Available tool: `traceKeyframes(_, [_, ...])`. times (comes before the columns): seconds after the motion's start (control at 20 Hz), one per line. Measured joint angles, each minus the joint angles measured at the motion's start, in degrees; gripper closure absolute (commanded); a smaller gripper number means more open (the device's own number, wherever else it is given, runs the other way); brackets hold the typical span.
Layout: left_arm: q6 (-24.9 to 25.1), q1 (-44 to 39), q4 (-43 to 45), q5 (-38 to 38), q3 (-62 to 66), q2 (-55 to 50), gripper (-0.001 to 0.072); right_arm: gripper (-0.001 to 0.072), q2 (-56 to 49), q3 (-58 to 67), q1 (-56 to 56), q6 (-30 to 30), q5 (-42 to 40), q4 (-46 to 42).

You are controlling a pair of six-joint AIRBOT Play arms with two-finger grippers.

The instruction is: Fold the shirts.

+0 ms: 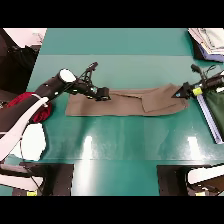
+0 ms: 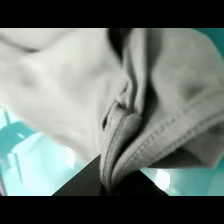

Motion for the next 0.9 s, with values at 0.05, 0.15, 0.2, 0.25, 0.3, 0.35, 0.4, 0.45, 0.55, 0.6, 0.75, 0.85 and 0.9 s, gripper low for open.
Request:
traceKeyframes(0.05, [-0.07,-0.83,0.04,-0.15,1.99,-1.92,0.0681,0.0692,1.31,1.53,0.94,1.16,0.70,1.66])
traceKeyframes(0.15, [-0.61,-2.40,0.04,-0.50,6.75,-6.12,0.0681,0.0692,3.67,5.38,3.50,3.67,1.73,4.28])
traceKeyframes(0.2, [-0.98,-3.06,0.28,-0.96,9.22,-8.31,0.0680,0.0692,4.72,7.69,5.09,4.92,2.12,5.55])
traceKeyframes(0.25, [-1.51,-3.56,0.26,-1.09,11.43,-10.19,0.0681,0.0692,5.49,9.94,6.67,6.10,2.38,6.23])
traceKeyframes(0.3, [-2.12,-4.00,0.31,-1.14,13.57,-12.13,0.0680,0.0693,6.08,12.41,8.50,7.43,2.64,6.80])
traceKeyframes(0.35, [-2.80,-4.28,0.44,-1.44,15.50,-13.86,0.0680,0.0692,6.43,14.64,10.23,8.50,2.80,7.26])
traceKeyframes(0.4, [-3.26,-4.44,0.42,-1.42,17.11,-15.26,0.0680,0.0692,6.80,16.98,12.15,9.31,2.91,7.61])
traceKeyframes(0.45, [-3.63,-4.61,0.44,-1.36,18.51,-16.46,0.0681,0.0692,6.99,18.93,13.88,10.16,2.95,7.93])
traceKeyframes(0.55, [-4.55,-4.72,0.59,-0.87,20.59,-18.43,0.0680,0.0692,7.23,22.29,17.44,11.61,2.43,8.15])
traceKeyframes(0.6, [-4.92,-4.81,0.55,-0.28,21.33,-19.10,0.0680,0.0692,7.32,23.63,19.19,12.09,1.88,8.44])
traceKeyframes(0.75, [-5.64,-4.92,0.46,0.83,22.47,-20.22,0.0680,0.0692,7.28,26.23,23.45,12.98,0.39,8.55])
traceKeyframes(0.85, [-5.81,-4.92,0.50,1.18,22.80,-20.55,0.0680,0.0692,6.49,27.65,25.51,13.16,-0.22,8.63])
traceKeyframes(0.9, [-5.84,-4.92,0.59,1.18,22.93,-20.61,0.0681,0.0692,5.92,28.30,26.32,13.31,-0.44,8.63])
